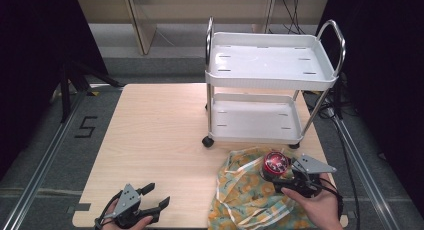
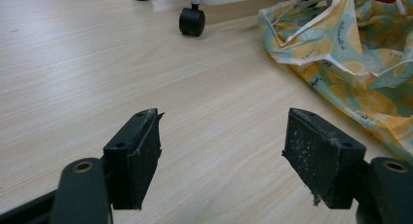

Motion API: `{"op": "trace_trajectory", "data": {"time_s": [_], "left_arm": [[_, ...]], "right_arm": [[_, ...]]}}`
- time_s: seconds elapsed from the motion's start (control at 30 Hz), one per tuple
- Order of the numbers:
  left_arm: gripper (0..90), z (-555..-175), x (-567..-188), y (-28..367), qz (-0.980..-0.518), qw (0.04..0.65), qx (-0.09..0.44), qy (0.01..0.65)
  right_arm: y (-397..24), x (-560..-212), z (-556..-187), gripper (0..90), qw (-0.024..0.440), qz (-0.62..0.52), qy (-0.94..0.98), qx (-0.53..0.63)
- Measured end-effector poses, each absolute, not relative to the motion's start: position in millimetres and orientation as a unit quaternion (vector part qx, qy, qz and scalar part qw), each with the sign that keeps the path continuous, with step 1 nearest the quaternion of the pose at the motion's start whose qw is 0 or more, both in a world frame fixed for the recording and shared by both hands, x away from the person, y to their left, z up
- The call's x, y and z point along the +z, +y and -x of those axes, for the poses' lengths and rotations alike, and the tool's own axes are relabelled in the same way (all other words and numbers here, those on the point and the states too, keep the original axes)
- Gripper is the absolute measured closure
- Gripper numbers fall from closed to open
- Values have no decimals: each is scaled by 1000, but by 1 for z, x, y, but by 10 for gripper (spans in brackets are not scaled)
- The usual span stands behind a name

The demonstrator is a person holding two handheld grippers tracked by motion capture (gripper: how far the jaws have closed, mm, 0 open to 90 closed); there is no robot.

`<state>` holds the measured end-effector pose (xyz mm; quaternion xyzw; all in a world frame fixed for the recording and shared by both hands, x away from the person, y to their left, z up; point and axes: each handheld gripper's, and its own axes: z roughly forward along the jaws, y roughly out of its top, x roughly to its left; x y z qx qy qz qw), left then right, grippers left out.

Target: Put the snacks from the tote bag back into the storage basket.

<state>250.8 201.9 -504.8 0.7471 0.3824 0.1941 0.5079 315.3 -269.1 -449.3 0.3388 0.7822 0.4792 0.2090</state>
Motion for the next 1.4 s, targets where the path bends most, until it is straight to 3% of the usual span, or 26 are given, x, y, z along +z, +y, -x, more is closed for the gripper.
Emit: {"op": "trace_trajectory", "data": {"time_s": [0.8,0.93,0.97,1.4], "left_arm": [[284,-250,-506,201,-739,512,188,395],[285,-250,-506,201,-739,512,188,396],[284,-250,-506,201,-739,511,188,395],[285,-251,-506,202,-738,513,188,396]], "right_arm": [[-262,-443,-322,263,224,-325,779,487],[-259,-442,-319,263,204,-339,781,484],[-259,-442,-321,263,219,-329,780,485],[-251,-439,-323,263,211,-332,781,485]]}}
